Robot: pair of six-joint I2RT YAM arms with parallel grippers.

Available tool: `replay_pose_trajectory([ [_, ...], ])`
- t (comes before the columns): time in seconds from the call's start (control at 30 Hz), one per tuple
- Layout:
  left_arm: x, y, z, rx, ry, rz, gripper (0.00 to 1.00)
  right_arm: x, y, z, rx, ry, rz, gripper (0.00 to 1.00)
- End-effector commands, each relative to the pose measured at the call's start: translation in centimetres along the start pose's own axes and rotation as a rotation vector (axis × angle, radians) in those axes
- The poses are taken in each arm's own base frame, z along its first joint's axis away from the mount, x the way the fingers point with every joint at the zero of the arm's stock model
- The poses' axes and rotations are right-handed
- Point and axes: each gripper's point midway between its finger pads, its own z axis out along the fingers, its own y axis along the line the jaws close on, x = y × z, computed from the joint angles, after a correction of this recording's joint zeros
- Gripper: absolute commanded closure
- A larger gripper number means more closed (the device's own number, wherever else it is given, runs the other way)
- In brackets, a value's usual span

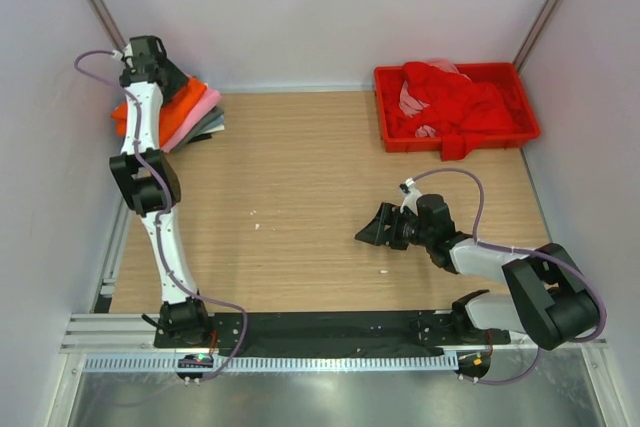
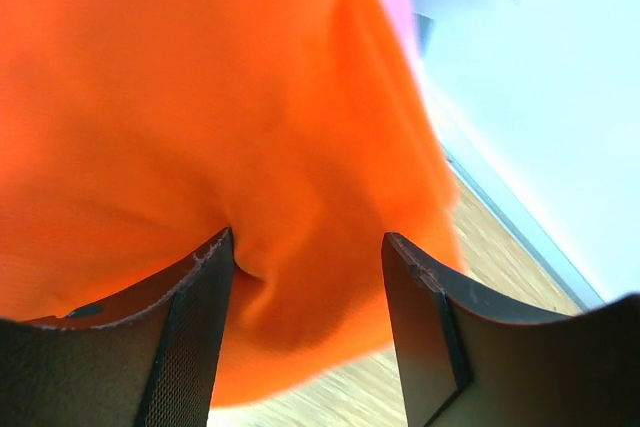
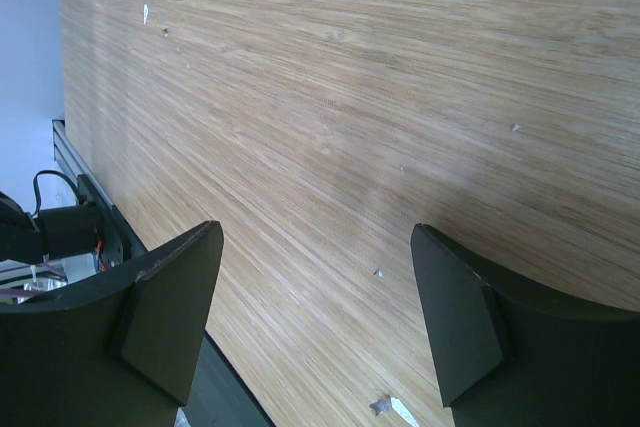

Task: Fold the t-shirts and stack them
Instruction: Neatly place the folded tshirt to the corner, then reset both grippers

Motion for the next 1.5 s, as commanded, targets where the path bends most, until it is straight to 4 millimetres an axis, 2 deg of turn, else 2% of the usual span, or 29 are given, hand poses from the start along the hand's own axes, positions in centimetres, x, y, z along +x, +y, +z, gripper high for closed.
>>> replay_pose_trajectory([
  [0.0,-3.7,-6.0,-7.0,0.180,-0.104,0.038,0.38,-0.3,0.4,0.2,-0.018,-0.009,-0.020,0.18],
  [0.03,-4.9,-6.9,-9.8,0.214,-0.138,0.034,0.36,-0.3,0.3,0.2,-0.017,-0.010,-0.020,0.18],
  [0.1,-4.7,-6.8,-11.8,0.215,-0.132,0.025,0.35,-0.3,0.3,0.2,-0.016,-0.009,-0.019,0.18],
  [0.13,-5.7,-7.5,-14.9,0.247,-0.166,0.023,0.34,-0.3,0.3,0.2,-0.017,-0.008,-0.018,0.18],
  [0.17,-5.8,-7.5,-16.5,0.250,-0.178,0.030,0.33,-0.3,0.3,0.2,-0.017,-0.010,-0.020,0.18],
  [0.2,-4.7,-7.1,-16.9,0.237,-0.161,0.044,0.31,-0.3,0.4,0.2,-0.018,-0.009,-0.020,0.18],
  [0.23,-5.5,-7.4,-20.2,0.263,-0.201,0.051,0.31,-0.3,0.3,0.2,-0.016,-0.009,-0.019,0.18],
  [0.33,-3.8,-6.3,-22.6,0.234,-0.185,0.118,0.30,-0.3,0.3,0.2,-0.016,-0.009,-0.019,0.18],
  [0.37,-3.7,-5.9,-24.9,0.233,-0.204,0.132,0.29,-0.3,0.4,0.2,-0.017,-0.010,-0.019,0.18],
  [0.4,-3.3,-5.7,-26.1,0.231,-0.209,0.149,0.29,-0.4,0.4,0.2,-0.017,-0.011,-0.021,0.18],
  [0.43,-2.0,-4.8,-26.1,0.206,-0.182,0.183,0.29,-0.5,0.5,0.1,-0.019,-0.015,-0.023,0.18],
  [0.47,-2.0,-4.0,-28.4,0.199,-0.205,0.191,0.29,-0.5,0.5,0.1,-0.022,-0.016,-0.025,0.18],
  [0.53,0.2,-3.2,-29.6,0.200,-0.180,0.234,0.29,-0.6,0.7,-0.1,-0.028,-0.025,-0.030,0.18],
  [0.57,2.0,-1.5,-30.8,0.184,-0.167,0.243,0.29,-0.6,0.7,-0.2,-0.029,-0.028,-0.032,0.18],
  [0.63,5.0,-1.3,-32.2,0.217,-0.140,0.294,0.28,-0.8,1.1,-0.4,-0.040,-0.043,-0.042,0.18],
  [0.67,7.6,0.3,-31.2,0.185,-0.086,0.328,0.28,-0.8,1.1,-0.5,-0.038,-0.045,-0.042,0.17],
  [0.7,8.5,0.5,-33.2,0.216,-0.097,0.344,0.28,-0.8,1.1,-0.5,-0.039,-0.048,-0.042,0.17],
  [0.73,9.8,1.4,-33.4,0.209,-0.074,0.358,0.28,-0.8,1.1,-0.6,-0.040,-0.050,-0.045,0.17],
  [0.77,11.9,2.8,-33.1,0.183,-0.021,0.390,0.28,-0.8,1.2,-0.7,-0.042,-0.054,-0.046,0.17],
  [0.8,12.5,3.9,-34.3,0.190,-0.029,0.384,0.28,-0.9,1.2,-0.7,-0.043,-0.055,-0.046,0.17],
  [0.93,16.3,8.1,-35.1,0.178,0.029,0.397,0.28,-0.9,1.2,-0.7,-0.038,-0.059,-0.045,0.17],
  [0.97,17.2,8.8,-35.0,0.170,0.047,0.385,0.28,-0.9,1.1,-0.7,-0.035,-0.056,-0.041,0.17],
  [1.0,19.2,9.7,-34.4,0.176,0.106,0.390,0.28,-0.8,1.0,-0.6,-0.029,-0.052,-0.039,0.16],
  [1.07,20.7,10.3,-34.5,0.215,0.135,0.392,0.28,-0.9,1.0,-0.5,-0.028,-0.049,-0.037,0.16],
  [1.1,22.3,11.4,-33.9,0.193,0.177,0.399,0.28,-0.9,0.9,-0.5,-0.023,-0.048,-0.034,0.16],
  [1.13,22.4,11.8,-33.7,0.179,0.166,0.377,0.29,-0.9,0.9,-0.4,-0.018,-0.047,-0.033,0.16],
  [1.23,23.0,10.8,-34.4,0.245,0.182,0.400,0.30,-0.9,0.6,-0.5,-0.002,-0.046,-0.027,0.16],
  [1.47,24.1,10.3,-33.2,0.253,0.238,0.422,0.30,-1.2,-0.5,-0.6,0.068,-0.058,0.002,0.16],
])
